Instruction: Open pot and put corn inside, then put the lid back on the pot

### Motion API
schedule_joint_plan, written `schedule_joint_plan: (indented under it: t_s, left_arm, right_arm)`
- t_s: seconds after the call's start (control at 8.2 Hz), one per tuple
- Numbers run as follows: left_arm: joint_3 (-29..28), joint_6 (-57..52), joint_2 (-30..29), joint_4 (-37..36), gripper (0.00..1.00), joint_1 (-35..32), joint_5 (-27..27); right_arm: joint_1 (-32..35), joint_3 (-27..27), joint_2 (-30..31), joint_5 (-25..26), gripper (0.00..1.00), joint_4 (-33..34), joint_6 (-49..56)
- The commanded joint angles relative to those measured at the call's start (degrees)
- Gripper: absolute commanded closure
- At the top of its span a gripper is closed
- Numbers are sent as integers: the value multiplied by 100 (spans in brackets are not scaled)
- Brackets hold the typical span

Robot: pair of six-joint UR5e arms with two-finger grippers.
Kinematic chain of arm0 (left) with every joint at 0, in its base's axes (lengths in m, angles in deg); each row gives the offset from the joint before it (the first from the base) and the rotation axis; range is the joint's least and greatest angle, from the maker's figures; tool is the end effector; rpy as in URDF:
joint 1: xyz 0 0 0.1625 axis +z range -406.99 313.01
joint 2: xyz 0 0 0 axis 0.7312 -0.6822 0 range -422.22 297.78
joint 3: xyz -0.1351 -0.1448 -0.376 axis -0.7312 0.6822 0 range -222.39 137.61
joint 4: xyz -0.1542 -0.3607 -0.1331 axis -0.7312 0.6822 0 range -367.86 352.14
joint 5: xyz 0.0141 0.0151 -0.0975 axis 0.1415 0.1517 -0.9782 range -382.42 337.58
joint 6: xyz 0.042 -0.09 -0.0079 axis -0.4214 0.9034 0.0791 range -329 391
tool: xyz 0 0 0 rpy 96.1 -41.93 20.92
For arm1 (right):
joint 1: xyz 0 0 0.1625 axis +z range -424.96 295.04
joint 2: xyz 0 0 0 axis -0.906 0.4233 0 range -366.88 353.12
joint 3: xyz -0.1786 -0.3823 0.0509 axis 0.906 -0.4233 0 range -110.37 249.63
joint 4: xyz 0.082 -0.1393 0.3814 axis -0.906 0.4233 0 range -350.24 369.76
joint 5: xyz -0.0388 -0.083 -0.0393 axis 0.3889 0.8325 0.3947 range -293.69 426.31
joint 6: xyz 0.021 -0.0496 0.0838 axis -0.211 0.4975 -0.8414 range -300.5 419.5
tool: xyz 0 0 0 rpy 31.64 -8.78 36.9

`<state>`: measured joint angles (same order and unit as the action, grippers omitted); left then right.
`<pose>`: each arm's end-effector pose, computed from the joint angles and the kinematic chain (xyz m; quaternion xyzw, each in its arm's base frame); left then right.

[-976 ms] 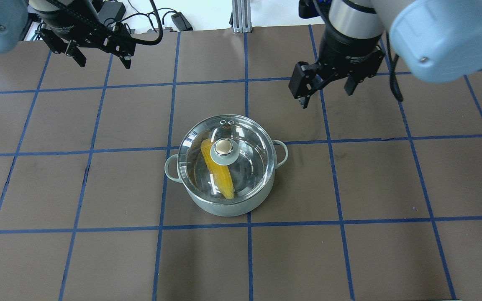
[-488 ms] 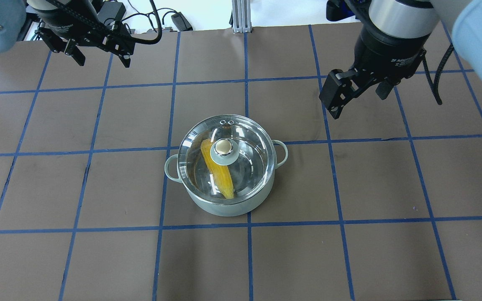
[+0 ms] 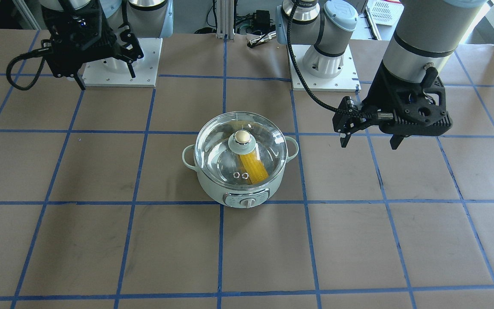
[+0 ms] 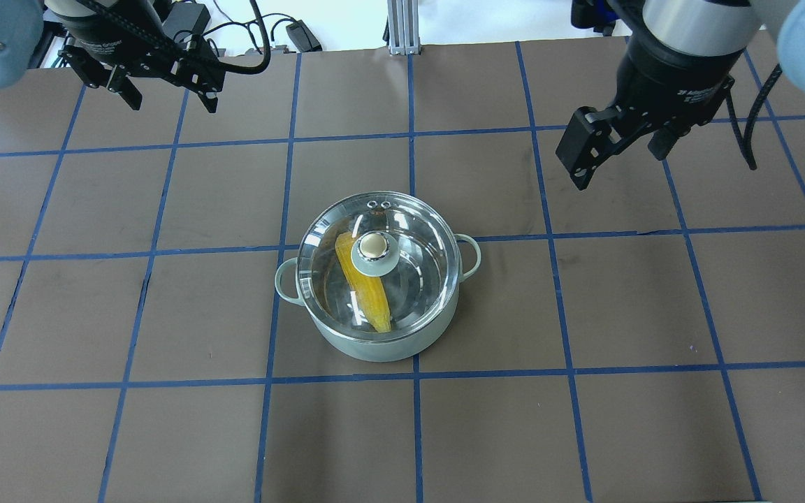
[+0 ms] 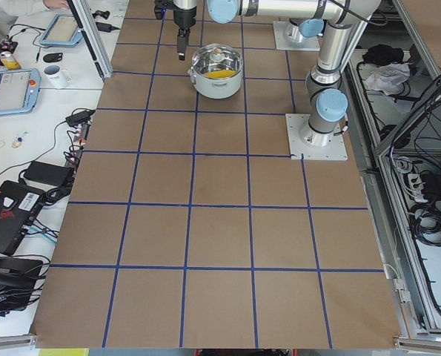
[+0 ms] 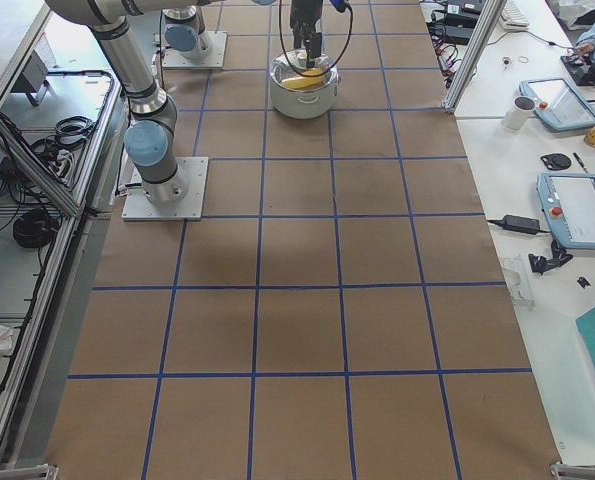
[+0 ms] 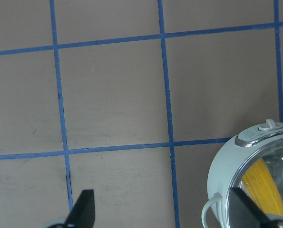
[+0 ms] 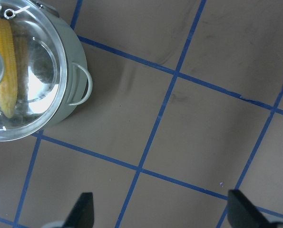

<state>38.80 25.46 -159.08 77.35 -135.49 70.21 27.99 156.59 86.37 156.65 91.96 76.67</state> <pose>-0.1143 -0.5566 0.5107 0.0339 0.9974 -0.0572 0.0265 0.1563 -0.4554 0.5277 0.1748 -0.9845 -0.0134 0.0013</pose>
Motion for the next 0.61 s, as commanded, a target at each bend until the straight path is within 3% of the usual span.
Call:
schedule_joint_plan:
  t_s: [0.0, 0.49]
  left_arm:
    - [11, -17, 0, 5, 0, 0, 10]
    - [11, -26, 0, 5, 0, 0, 10]
  right_arm:
    - [-374, 23, -9, -95, 0, 111, -64]
    - [-356, 58, 0, -7, 0, 235, -91]
